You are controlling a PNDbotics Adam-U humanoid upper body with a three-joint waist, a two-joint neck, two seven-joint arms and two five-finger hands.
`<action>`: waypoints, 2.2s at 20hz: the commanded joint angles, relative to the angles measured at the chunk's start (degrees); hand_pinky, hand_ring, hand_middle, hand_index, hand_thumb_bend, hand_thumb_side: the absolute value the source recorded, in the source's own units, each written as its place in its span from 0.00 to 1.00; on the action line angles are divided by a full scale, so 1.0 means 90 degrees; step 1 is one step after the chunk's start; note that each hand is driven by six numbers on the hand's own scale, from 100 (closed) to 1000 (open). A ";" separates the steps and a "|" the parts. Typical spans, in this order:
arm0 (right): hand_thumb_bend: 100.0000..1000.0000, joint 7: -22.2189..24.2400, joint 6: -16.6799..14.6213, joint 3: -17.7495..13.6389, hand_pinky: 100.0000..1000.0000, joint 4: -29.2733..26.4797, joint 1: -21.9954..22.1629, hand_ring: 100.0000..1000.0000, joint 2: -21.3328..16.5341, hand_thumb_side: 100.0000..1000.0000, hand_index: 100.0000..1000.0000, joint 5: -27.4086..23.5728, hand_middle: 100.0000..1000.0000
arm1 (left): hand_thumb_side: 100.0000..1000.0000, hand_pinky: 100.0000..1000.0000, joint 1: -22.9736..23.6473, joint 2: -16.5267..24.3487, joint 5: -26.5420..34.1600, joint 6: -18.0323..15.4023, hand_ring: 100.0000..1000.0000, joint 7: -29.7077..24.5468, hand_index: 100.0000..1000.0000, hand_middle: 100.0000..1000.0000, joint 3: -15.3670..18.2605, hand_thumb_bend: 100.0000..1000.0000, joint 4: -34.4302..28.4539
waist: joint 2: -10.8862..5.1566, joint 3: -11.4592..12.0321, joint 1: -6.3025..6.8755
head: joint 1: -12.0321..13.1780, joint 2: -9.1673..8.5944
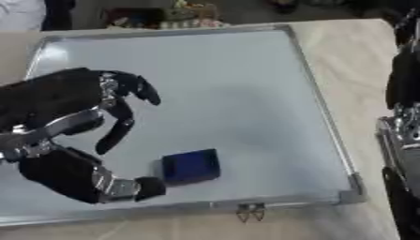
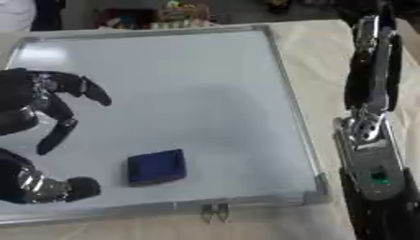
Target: Wipe the whiteboard clean with a brush.
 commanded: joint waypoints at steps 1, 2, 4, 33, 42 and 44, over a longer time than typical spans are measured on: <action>0.00 0.0003 0.0009 -0.0020 0.83 -0.0070 -0.0024 0.80 -0.0168 1.00 0.86 -0.0072 0.64 | 0.78 0.77 -0.0158 -0.0140 -0.0164 0.0074 0.77 -0.0162 0.13 0.61 -0.0076 0.57 0.0164 | -0.0136 0.0000 -0.0006 | -0.0044 0.0044; 0.00 0.0002 0.0009 -0.0025 0.83 -0.0070 -0.0021 0.80 -0.0168 1.00 0.86 -0.0078 0.64 | 0.78 0.78 -0.0167 -0.0215 -0.0204 0.0096 0.77 -0.0170 0.13 0.58 -0.0107 0.57 0.0272 | -0.0133 0.0000 -0.0003 | -0.0035 0.0055; 0.00 0.0002 0.0006 -0.0028 0.83 -0.0070 -0.0024 0.80 -0.0168 1.00 0.86 -0.0085 0.64 | 0.79 0.78 -0.0154 -0.0360 -0.0296 0.0140 0.77 -0.0128 0.13 0.58 -0.0142 0.57 0.0511 | -0.0124 -0.0003 0.0000 | -0.0011 0.0082; 0.00 0.0069 0.0041 -0.0016 0.84 -0.0070 -0.0054 0.81 -0.0087 1.00 0.86 -0.0101 0.64 | 0.56 0.73 0.0009 -0.1396 -0.0639 0.0034 0.75 0.0502 0.10 0.76 -0.0353 0.53 0.2365 | 0.0082 -0.0125 -0.0045 | 0.0162 -0.0077; 0.00 0.0088 0.0058 -0.0028 0.84 -0.0070 -0.0041 0.81 -0.0060 1.00 0.86 -0.0104 0.63 | 0.50 0.68 0.0116 -0.1552 -0.0670 -0.0036 0.72 0.0813 0.10 0.70 -0.0410 0.48 0.2334 | 0.0099 -0.0136 -0.0049 | 0.0180 -0.0093; 0.00 0.0094 0.0058 -0.0032 0.84 -0.0070 -0.0039 0.81 -0.0059 1.00 0.86 -0.0107 0.63 | 0.49 0.68 0.0164 -0.1608 -0.0739 -0.0089 0.71 0.0940 0.09 0.69 -0.0452 0.47 0.2369 | 0.0103 -0.0141 -0.0051 | 0.0185 -0.0092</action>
